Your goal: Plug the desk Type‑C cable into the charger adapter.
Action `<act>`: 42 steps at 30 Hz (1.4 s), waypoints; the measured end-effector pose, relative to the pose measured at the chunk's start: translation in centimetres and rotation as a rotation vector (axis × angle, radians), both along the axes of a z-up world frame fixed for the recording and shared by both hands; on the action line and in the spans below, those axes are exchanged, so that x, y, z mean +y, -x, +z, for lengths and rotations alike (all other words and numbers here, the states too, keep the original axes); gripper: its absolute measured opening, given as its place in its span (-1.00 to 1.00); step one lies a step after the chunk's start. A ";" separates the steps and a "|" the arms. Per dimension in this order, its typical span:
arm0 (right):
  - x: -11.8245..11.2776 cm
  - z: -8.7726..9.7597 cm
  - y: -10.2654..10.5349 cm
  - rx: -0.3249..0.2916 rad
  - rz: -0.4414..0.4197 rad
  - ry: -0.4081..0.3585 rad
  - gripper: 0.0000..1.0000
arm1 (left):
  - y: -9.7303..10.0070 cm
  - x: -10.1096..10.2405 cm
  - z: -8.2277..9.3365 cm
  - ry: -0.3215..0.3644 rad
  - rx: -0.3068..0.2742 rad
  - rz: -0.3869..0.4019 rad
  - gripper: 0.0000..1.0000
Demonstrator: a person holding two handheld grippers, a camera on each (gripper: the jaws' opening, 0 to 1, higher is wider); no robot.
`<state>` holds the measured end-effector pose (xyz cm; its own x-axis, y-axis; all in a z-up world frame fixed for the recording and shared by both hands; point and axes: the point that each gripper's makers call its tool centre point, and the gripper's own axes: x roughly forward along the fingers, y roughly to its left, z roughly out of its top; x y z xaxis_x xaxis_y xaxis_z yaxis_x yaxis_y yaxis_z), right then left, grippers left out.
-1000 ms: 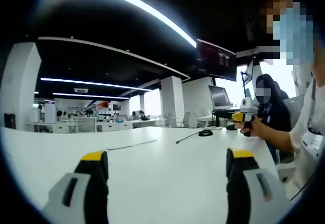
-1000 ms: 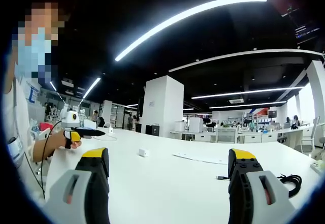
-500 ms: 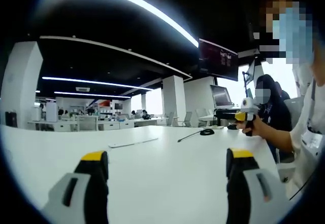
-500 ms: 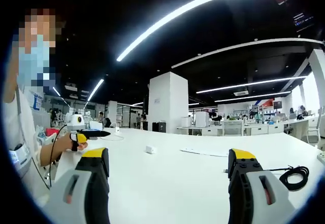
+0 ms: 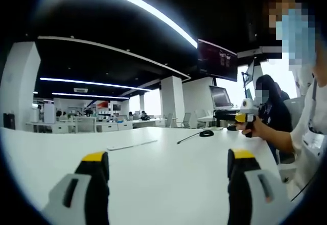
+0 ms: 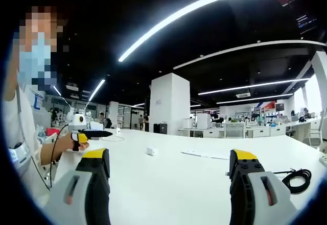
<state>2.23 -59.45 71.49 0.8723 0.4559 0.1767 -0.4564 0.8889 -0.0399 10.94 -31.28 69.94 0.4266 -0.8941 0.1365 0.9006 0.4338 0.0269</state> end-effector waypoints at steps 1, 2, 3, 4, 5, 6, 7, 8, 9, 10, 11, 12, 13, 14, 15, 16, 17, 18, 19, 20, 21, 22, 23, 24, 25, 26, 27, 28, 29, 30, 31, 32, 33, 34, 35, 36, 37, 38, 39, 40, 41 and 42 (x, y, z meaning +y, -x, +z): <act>0.0 0.0 0.0 0.001 0.001 0.002 1.00 | -0.1 -0.1 0.0 -0.001 0.003 -0.003 0.95; 0.1 0.0 0.0 0.001 0.001 0.004 1.00 | -0.1 -0.2 0.0 -0.002 0.001 -0.004 0.95; 0.0 0.0 0.0 -0.001 0.001 0.003 1.00 | -0.3 -0.2 0.0 -0.005 0.001 -0.001 0.94; 0.0 0.0 0.0 -0.001 0.002 0.003 1.00 | -0.4 -0.2 0.0 -0.006 0.002 0.000 0.94; 0.0 0.1 0.1 -0.003 0.009 -0.002 1.00 | -0.5 -0.2 0.1 -0.005 0.004 -0.002 0.94; -0.1 0.3 0.2 -0.008 0.014 -0.009 1.00 | -0.5 -0.2 0.1 -0.003 0.005 -0.008 0.95; -0.1 0.3 0.2 -0.010 0.013 -0.012 1.00 | -0.8 0.0 0.1 -0.005 0.008 -0.008 0.96; -0.2 0.4 0.3 -0.012 0.012 -0.016 1.00 | -1.0 0.1 0.2 -0.007 0.011 -0.007 0.98; -0.2 0.4 0.3 -0.015 0.012 -0.020 1.00 | -1.2 0.2 0.2 -0.009 0.015 -0.007 0.98; -0.3 0.5 0.3 -0.017 0.011 -0.023 1.00 | -1.5 0.4 0.3 -0.011 0.018 -0.007 0.97; -0.3 0.5 0.3 -0.017 0.010 -0.023 1.00 | -1.8 0.6 0.3 -0.026 0.008 0.006 0.97; -0.3 0.5 0.3 -0.018 0.011 -0.022 1.00 | -2.1 0.8 0.4 -0.029 0.006 0.008 0.97; -0.3 0.5 0.4 -0.020 0.013 -0.023 1.00 | -2.3 0.9 0.5 -0.033 0.005 0.009 0.97; -0.2 0.6 0.4 -0.024 0.016 -0.023 1.00 | -2.6 1.1 0.7 -0.034 0.006 0.012 0.97; -0.1 0.7 0.5 -0.028 0.017 -0.023 1.00 | -2.9 1.2 0.8 -0.034 0.007 0.014 0.96; -0.1 0.7 0.5 -0.031 0.016 -0.022 1.00 | -3.2 1.2 1.0 -0.033 0.005 0.017 0.96; -0.1 0.7 0.5 -0.032 0.016 -0.022 1.00 | -3.5 1.1 1.2 -0.034 0.000 0.019 0.95; 0.0 0.7 0.6 -0.033 0.017 -0.022 1.00 | -3.8 1.0 1.3 -0.043 -0.007 0.023 0.95; -0.1 0.8 0.6 -0.034 0.017 -0.023 1.00 | -4.0 0.9 1.4 -0.050 -0.015 0.024 0.94; 0.0 0.8 0.6 -0.034 0.018 -0.023 1.00 | -4.2 0.7 1.5 -0.056 -0.020 0.022 0.94; 0.0 0.7 0.6 -0.034 0.018 -0.022 1.00 | -4.4 0.5 1.6 -0.057 -0.023 0.021 0.94; 0.0 0.7 0.6 -0.033 0.016 -0.020 1.00 | -4.6 0.2 1.7 -0.061 -0.032 0.013 0.93; 0.0 0.7 0.6 -0.032 0.016 -0.019 1.00 | -4.8 0.0 1.8 -0.062 -0.032 0.010 0.93; 0.0 0.6 0.6 -0.032 0.016 -0.020 1.00 | -5.0 -0.2 1.9 -0.067 -0.033 0.006 0.93; -0.1 0.7 0.6 -0.033 0.016 -0.021 1.00 | -5.2 -0.4 1.9 -0.071 -0.033 0.004 0.93; -0.1 0.7 0.6 -0.035 0.017 -0.021 1.00 | -5.4 -0.6 2.0 -0.075 -0.032 0.001 0.93; 0.0 0.8 0.7 -0.037 0.017 -0.022 1.00 | -5.6 -0.8 2.0 -0.080 -0.035 0.001 0.93; 0.0 0.8 0.7 -0.037 0.017 -0.021 1.00 | -6.0 -0.9 2.2 -0.081 -0.039 -0.001 0.93; 0.0 0.8 0.7 -0.037 0.017 -0.021 1.00 | -6.0 -1.0 2.3 -0.081 -0.039 -0.002 0.93; 0.0 0.8 0.7 -0.037 0.017 -0.020 1.00 | -6.3 -1.1 2.4 -0.083 -0.040 -0.004 0.93; 0.0 0.8 0.7 -0.038 0.018 -0.019 1.00 | -6.6 -1.2 2.5 -0.086 -0.042 -0.002 0.93; 0.0 0.8 0.7 -0.039 0.019 -0.019 1.00 | -6.8 -1.3 2.6 -0.090 -0.044 -0.001 0.93; 0.0 0.8 0.7 -0.040 0.018 -0.020 1.00 | -7.1 -1.4 2.6 -0.091 -0.044 0.000 0.93; 0.0 0.8 0.7 -0.040 0.018 -0.019 1.00 | -7.3 -1.5 2.7 -0.093 -0.044 -0.001 0.93; 0.0 0.8 0.7 -0.041 0.017 -0.019 1.00 | -7.6 -1.7 2.7 -0.098 -0.045 0.000 0.93; 0.0 0.8 0.7 -0.040 0.017 -0.020 1.00 | -7.9 -1.8 2.7 -0.098 -0.045 0.001 0.92; 0.0 0.8 0.7 -0.041 0.018 -0.020 1.00 | -8.2 -1.9 2.7 -0.103 -0.044 0.000 0.91; 0.0 0.8 0.8 -0.041 0.018 -0.020 1.00 | -8.4 -2.1 2.7 -0.109 -0.044 -0.003 0.91; 0.0 0.8 0.8 -0.042 0.017 -0.019 1.00 | -8.7 -2.2 2.5 -0.121 -0.045 0.000 0.91; 0.0 0.8 0.8 -0.042 0.017 -0.018 1.00 | -9.1 -2.3 2.4 -0.132 -0.045 0.004 0.91; 0.0 0.8 0.8 -0.041 0.017 -0.018 1.00 | -9.4 -2.3 2.3 -0.139 -0.045 0.006 0.91; -0.1 0.9 0.7 -0.041 0.016 -0.018 1.00 | -9.7 -2.4 2.2 -0.146 -0.044 0.006 0.91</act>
